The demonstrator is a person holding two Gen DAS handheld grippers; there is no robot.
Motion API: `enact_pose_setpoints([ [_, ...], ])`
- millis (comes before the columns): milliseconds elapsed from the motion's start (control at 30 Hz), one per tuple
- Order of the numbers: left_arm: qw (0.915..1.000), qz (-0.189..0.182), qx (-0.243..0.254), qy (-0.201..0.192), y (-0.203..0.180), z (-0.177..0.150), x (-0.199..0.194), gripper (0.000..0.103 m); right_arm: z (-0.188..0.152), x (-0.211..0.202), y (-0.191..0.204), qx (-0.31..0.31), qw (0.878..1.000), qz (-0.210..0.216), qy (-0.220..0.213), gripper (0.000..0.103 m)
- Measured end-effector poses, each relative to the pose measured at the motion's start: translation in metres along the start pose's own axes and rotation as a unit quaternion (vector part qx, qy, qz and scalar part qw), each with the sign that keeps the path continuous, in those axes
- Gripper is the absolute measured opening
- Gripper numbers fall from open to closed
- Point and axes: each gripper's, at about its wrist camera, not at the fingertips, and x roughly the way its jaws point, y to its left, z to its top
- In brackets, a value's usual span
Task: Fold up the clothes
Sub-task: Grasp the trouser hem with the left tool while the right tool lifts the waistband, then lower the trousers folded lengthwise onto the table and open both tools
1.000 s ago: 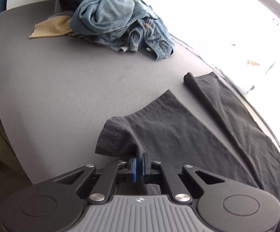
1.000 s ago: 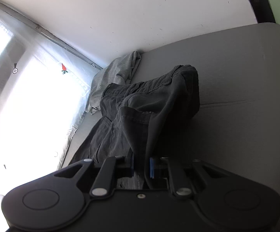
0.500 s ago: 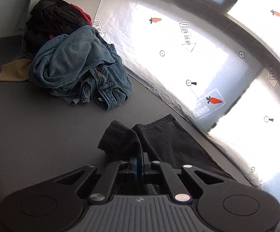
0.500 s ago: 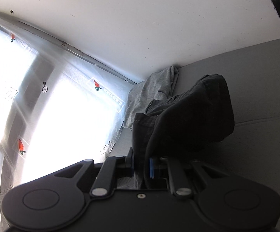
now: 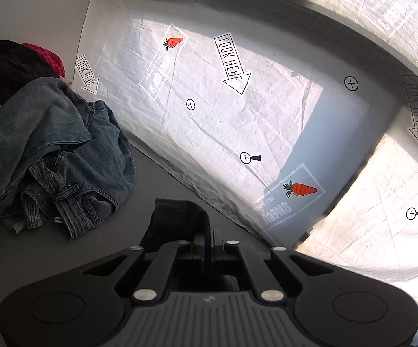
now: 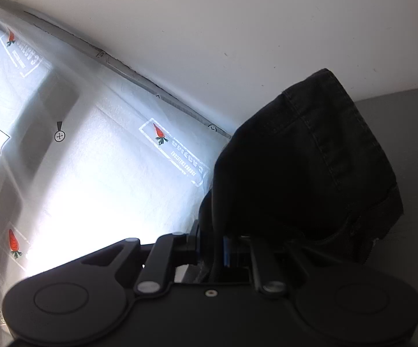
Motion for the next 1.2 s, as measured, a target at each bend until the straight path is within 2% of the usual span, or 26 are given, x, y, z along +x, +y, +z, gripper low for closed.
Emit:
enact_pose_setpoints([
  [133,0.9986,0.005,0.049,0.019,-0.043,-0.008,0.097,0.005,-0.007,0.080,0.018,-0.025,0.999,-0.038,0.012,0.015],
  [200,0.9954,0.033,0.074,0.051,-0.057,-0.026,0.155,0.007,-0.018,0.124,0.022,-0.053,0.995,-0.079,0.032,0.018],
  [267,0.9867,0.064,0.109,0.101,-0.066,-0.046,0.200,0.011,-0.029,0.156,0.027,-0.100,0.987,-0.117,0.048,0.028],
  [300,0.9828,0.075,0.119,0.120,-0.069,-0.052,0.211,0.015,-0.034,0.163,0.032,-0.127,0.982,-0.130,0.047,0.038],
  [333,0.9820,0.082,0.123,0.118,-0.071,-0.058,0.214,0.015,-0.038,0.170,0.037,-0.154,0.977,-0.142,0.045,0.050],
  [367,0.9843,0.081,0.124,0.096,-0.070,-0.063,0.206,0.016,-0.042,0.171,0.043,-0.184,0.972,-0.142,0.038,0.056],
  [400,0.9842,0.078,0.134,0.086,-0.070,-0.068,0.198,0.025,-0.045,0.166,0.049,-0.213,0.967,-0.135,0.027,0.065],
  [433,0.9833,0.075,0.146,0.079,-0.070,-0.071,0.189,0.039,-0.048,0.159,0.055,-0.240,0.962,-0.131,0.014,0.072],
  [500,0.9800,0.068,0.173,0.069,-0.070,-0.080,0.171,0.052,-0.045,0.146,0.063,-0.275,0.952,-0.135,-0.002,0.078],
  [600,0.9736,0.044,0.207,0.086,-0.074,-0.092,0.140,0.052,-0.040,0.117,0.061,-0.291,0.947,-0.138,-0.019,0.078],
  [667,0.9701,0.017,0.219,0.104,-0.076,-0.104,0.118,0.055,-0.029,0.097,0.055,-0.277,0.951,-0.137,-0.027,0.078],
  [767,0.9674,-0.005,0.209,0.143,-0.079,-0.124,0.085,0.062,-0.025,0.056,0.031,-0.237,0.961,-0.139,-0.033,0.078],
  [800,0.9654,-0.018,0.205,0.160,-0.081,-0.133,0.076,0.063,-0.024,0.046,0.021,-0.224,0.964,-0.140,-0.034,0.077],
  [867,0.9572,-0.033,0.221,0.183,-0.084,-0.153,0.061,0.063,-0.024,0.030,0.001,-0.201,0.969,-0.141,-0.030,0.065],
  [900,0.9526,-0.040,0.230,0.195,-0.085,-0.163,0.053,0.063,-0.026,0.023,-0.009,-0.192,0.971,-0.138,-0.025,0.052],
  [933,0.9467,-0.039,0.247,0.203,-0.086,-0.174,0.048,0.063,-0.027,0.016,-0.018,-0.183,0.973,-0.136,-0.019,0.042],
  [1067,0.9274,-0.031,0.316,0.198,-0.086,-0.213,0.033,0.066,-0.038,0.014,-0.040,-0.178,0.975,-0.130,0.014,0.038],
  [1133,0.9274,-0.029,0.328,0.177,-0.085,-0.220,0.028,0.067,-0.043,0.021,-0.048,-0.168,0.977,-0.130,0.026,0.038],
  [1200,0.9280,-0.029,0.324,0.181,-0.084,-0.219,0.030,0.069,-0.046,0.033,-0.058,-0.137,0.982,-0.121,0.041,0.041],
])
